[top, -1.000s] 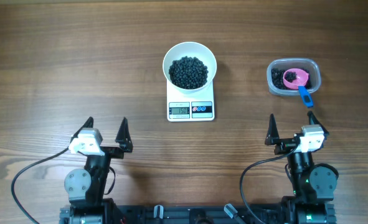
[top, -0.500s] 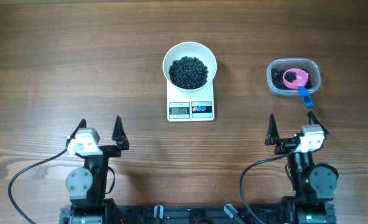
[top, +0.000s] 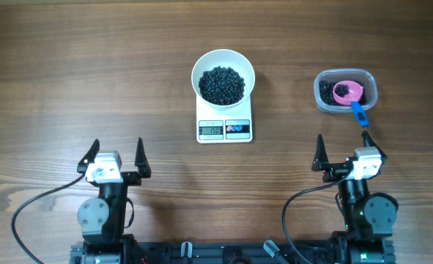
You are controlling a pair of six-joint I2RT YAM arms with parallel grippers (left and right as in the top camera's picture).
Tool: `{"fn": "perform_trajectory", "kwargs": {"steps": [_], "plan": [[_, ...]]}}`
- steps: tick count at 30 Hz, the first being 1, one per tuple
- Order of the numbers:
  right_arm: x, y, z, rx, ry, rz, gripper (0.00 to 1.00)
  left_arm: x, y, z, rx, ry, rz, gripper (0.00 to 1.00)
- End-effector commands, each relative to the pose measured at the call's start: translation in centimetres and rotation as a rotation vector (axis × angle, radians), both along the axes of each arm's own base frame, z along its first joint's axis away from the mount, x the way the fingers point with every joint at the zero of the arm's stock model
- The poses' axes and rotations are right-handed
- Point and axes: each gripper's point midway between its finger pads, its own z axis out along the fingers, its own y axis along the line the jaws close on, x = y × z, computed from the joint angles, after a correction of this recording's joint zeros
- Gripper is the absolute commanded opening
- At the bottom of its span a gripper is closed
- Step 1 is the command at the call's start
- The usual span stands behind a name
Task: Scoop item into bowl and weigh 150g on scale
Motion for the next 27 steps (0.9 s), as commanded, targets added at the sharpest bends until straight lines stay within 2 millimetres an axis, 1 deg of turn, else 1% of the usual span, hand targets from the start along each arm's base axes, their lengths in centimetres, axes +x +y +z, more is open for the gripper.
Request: {"fn": "perform_trajectory", "kwargs": {"steps": [1,27], "plan": [[-0.04,-0.15,0.14,0.004,-0.008,-0.011,1.0,-0.05,0.16,-0.14,-0.002,0.001,0.011,1.0],[-0.04,-0.15,0.14,0.004,-0.008,-0.011,1.0,-0.04,0.15,-0.02,0.002,-0.003,0.01,1.0]]}}
